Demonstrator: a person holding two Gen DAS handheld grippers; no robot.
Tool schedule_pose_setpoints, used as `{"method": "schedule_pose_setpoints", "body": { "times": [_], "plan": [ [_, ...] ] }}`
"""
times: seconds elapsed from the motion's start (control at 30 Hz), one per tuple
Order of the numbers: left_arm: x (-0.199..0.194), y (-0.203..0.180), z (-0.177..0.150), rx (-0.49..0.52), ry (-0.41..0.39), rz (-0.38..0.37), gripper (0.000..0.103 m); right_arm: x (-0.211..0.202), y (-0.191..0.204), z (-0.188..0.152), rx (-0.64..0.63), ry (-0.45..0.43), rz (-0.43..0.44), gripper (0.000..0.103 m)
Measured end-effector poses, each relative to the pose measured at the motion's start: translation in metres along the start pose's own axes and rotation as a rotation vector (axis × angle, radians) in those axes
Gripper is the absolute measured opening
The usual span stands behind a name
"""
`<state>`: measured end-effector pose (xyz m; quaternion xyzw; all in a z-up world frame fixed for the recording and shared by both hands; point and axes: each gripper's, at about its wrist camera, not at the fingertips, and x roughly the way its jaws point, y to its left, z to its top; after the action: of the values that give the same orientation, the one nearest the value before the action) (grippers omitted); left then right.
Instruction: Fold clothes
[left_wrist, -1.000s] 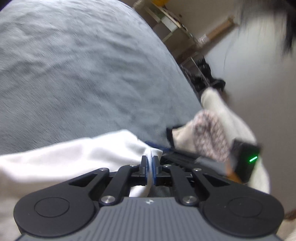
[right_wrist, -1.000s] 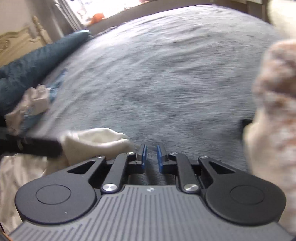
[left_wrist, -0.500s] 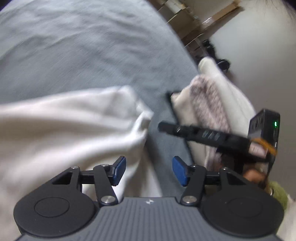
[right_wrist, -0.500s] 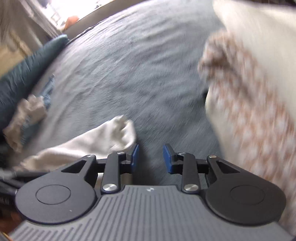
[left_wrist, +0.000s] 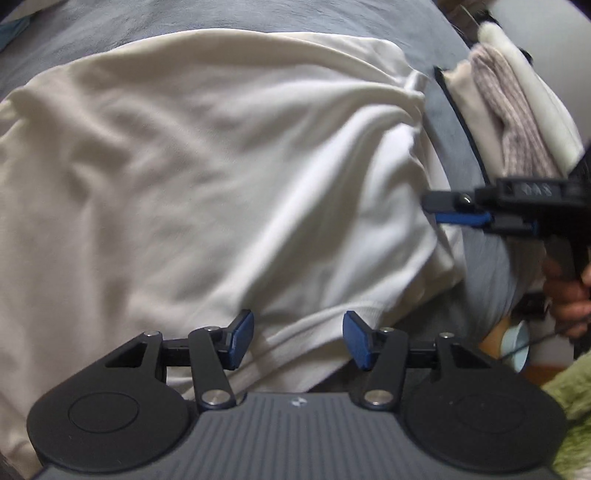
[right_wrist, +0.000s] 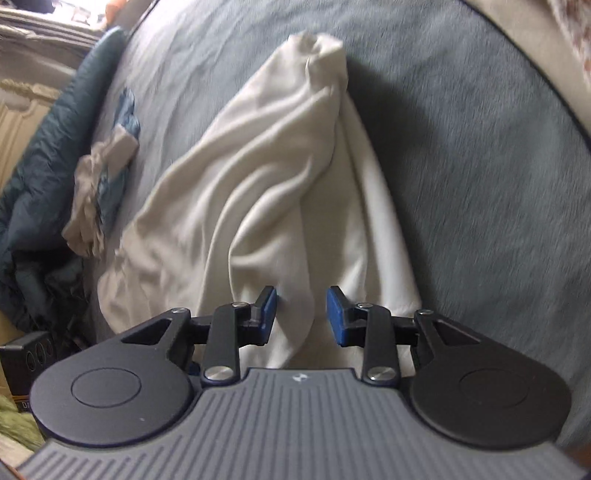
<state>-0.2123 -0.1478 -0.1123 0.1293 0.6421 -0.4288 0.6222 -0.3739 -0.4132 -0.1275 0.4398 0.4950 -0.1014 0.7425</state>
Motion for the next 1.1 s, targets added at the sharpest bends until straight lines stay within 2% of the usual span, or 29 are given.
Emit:
{"method": "schedule_pose_setpoints", "body": {
  "times": [0.17,0.2,0.23,0.27,0.33,0.43,0.57,0.67,0.8,0.87,0.93,1.0,1.1],
  "plan": [
    [-0.017,0.012,-0.008,0.068,-0.042,-0.002,0.055,0.018,0.012,-0.001,-0.063,-0.006,-0.047,0.028],
    [-0.020,0.016,-0.010,0.074,-0.048,-0.002,0.055,0.020,0.016,-0.003,-0.084,-0.011,-0.077,0.023],
    [-0.021,0.020,-0.012,0.077,-0.049,-0.004,0.055,0.019,0.021,-0.006,-0.111,-0.022,-0.111,0.011],
    [-0.022,0.024,-0.015,0.079,-0.048,-0.008,0.055,0.014,0.026,-0.010,-0.130,-0.045,-0.132,0.005],
    [-0.023,0.030,-0.019,0.083,-0.045,-0.015,0.055,-0.008,0.038,-0.020,-0.135,-0.117,-0.144,0.004],
    [-0.025,0.040,-0.027,0.089,-0.041,-0.026,0.055,-0.030,0.044,-0.039,-0.125,-0.161,-0.225,0.004],
    [-0.028,0.052,-0.036,0.102,-0.034,-0.039,0.054,-0.005,0.028,-0.056,-0.119,-0.126,-0.333,0.005],
    [-0.037,0.056,-0.040,0.132,-0.030,-0.045,0.054,0.003,0.034,-0.058,-0.168,-0.130,-0.397,0.008],
    [-0.059,0.061,-0.044,0.157,-0.065,-0.046,0.055,-0.022,0.062,-0.064,-0.213,-0.238,-0.481,0.011],
    [-0.060,0.063,-0.043,0.144,-0.072,-0.031,0.056,-0.029,0.077,-0.062,-0.258,-0.314,-0.456,0.012],
    [-0.054,0.073,-0.045,0.108,-0.050,0.001,0.056,-0.023,0.087,-0.055,-0.301,-0.353,-0.420,0.011],
    [-0.050,0.089,-0.053,0.072,-0.019,0.014,0.054,-0.003,0.087,-0.049,-0.331,-0.335,-0.416,0.011],
    [-0.057,0.107,-0.061,0.040,-0.004,0.007,0.052,0.028,0.068,-0.052,-0.288,-0.210,-0.478,0.012]
  ]
}}
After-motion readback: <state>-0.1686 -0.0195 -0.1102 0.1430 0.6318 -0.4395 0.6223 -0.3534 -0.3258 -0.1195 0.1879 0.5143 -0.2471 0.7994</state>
